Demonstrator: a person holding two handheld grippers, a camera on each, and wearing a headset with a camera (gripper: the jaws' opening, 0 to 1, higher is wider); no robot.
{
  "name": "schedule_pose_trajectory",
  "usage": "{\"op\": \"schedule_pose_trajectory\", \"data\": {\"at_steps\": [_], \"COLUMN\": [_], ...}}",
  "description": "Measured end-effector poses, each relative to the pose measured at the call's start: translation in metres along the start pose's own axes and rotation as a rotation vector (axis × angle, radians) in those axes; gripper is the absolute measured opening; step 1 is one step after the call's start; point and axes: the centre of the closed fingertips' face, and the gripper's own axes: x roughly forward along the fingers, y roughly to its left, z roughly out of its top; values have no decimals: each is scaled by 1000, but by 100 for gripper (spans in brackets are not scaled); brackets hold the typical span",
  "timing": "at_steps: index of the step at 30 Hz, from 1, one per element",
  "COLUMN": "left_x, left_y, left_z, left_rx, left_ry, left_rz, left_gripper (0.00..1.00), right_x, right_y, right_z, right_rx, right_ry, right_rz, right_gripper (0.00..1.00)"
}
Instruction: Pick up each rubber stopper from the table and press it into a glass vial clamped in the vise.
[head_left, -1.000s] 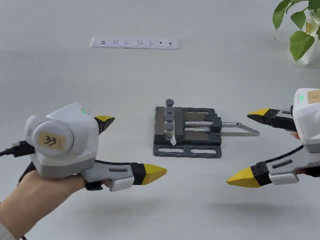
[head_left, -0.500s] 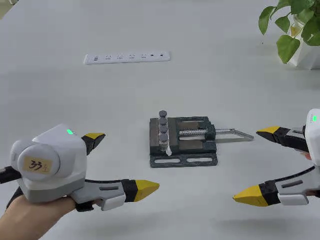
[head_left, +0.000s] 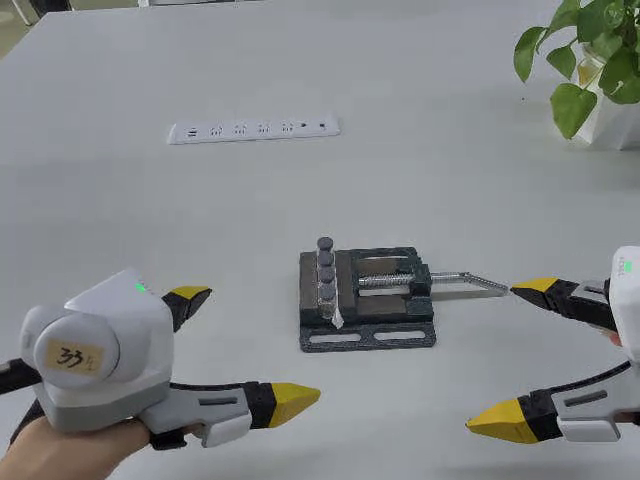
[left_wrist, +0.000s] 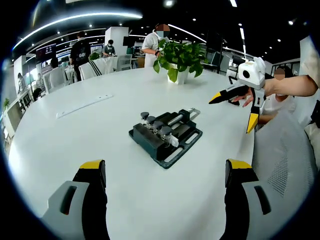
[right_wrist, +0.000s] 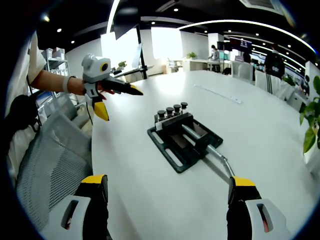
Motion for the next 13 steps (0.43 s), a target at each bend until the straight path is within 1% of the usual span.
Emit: {"op": "schedule_pose_trajectory", "data": {"at_steps": [5,10,13], "left_x": [-1,0,-1], "left_y": [5,6,6], "left_z": [2,2,3], "left_rx": [-1,4,10], "left_ry": [-2,1,2], "left_rz": [5,13,10], "left_gripper": [99,99,99], "right_x": [-2,-3,-5], "right_y": [-4,-6,-5], "right_z": [1,-1,0], "right_rx": [2,2,12], "right_ry": [-2,0,-10], "right_rz": [-7,-12,-15], "right_gripper": [99,99,99]}}
